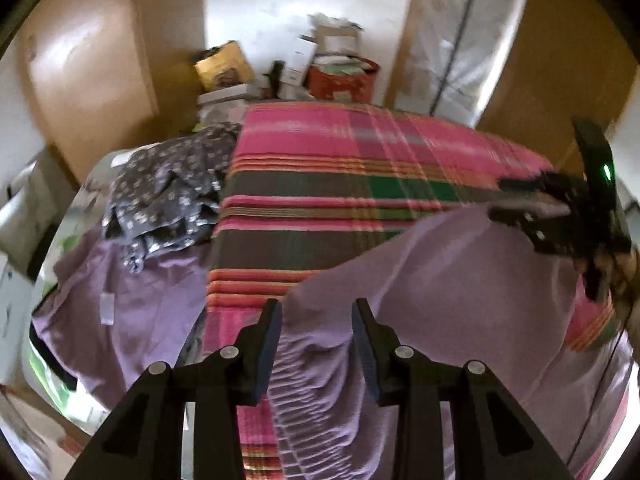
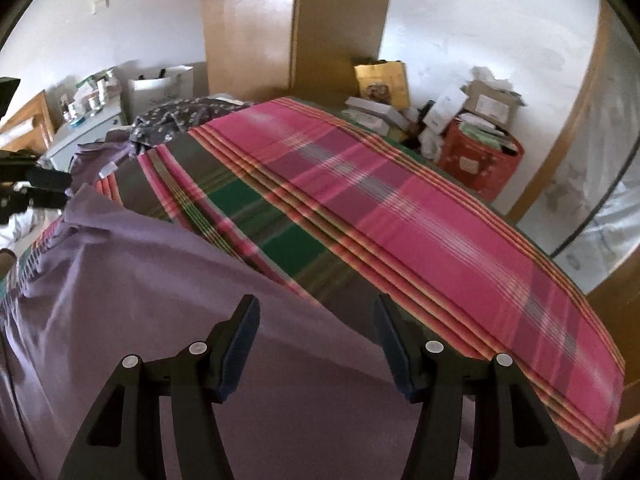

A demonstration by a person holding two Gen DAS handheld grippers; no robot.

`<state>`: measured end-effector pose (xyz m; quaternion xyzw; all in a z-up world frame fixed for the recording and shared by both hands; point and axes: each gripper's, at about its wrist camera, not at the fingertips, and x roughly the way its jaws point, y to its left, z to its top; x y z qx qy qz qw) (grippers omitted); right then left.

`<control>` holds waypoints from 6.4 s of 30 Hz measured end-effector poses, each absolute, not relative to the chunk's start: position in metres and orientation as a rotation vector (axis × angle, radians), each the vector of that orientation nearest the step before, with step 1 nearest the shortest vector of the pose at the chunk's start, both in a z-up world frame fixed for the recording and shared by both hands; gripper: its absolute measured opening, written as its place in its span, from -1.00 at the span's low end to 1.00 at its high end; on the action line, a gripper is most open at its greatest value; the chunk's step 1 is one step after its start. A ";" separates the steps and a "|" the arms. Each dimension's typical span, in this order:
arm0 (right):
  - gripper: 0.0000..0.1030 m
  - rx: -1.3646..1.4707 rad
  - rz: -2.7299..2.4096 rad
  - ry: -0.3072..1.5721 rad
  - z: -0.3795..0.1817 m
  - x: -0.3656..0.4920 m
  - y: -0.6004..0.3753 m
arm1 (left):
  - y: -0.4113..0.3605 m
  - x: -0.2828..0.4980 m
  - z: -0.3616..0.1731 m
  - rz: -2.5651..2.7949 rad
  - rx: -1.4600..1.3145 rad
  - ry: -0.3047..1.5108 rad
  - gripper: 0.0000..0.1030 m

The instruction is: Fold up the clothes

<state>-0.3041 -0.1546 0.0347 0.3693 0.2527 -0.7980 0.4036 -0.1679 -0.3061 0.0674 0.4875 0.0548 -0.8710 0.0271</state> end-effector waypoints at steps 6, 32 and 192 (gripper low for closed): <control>0.18 0.967 -1.975 0.690 0.022 -0.315 -0.162 | -0.278 -0.183 0.053 -2.667 1.570 -0.034 -0.29; -0.04 1.033 -1.852 0.550 0.015 -0.322 -0.150 | -0.300 -0.212 0.032 -2.583 1.649 0.118 -0.14; -0.83 0.673 -2.121 0.711 0.050 -0.226 -0.083 | -0.296 -0.161 0.073 -2.804 1.480 0.319 -0.90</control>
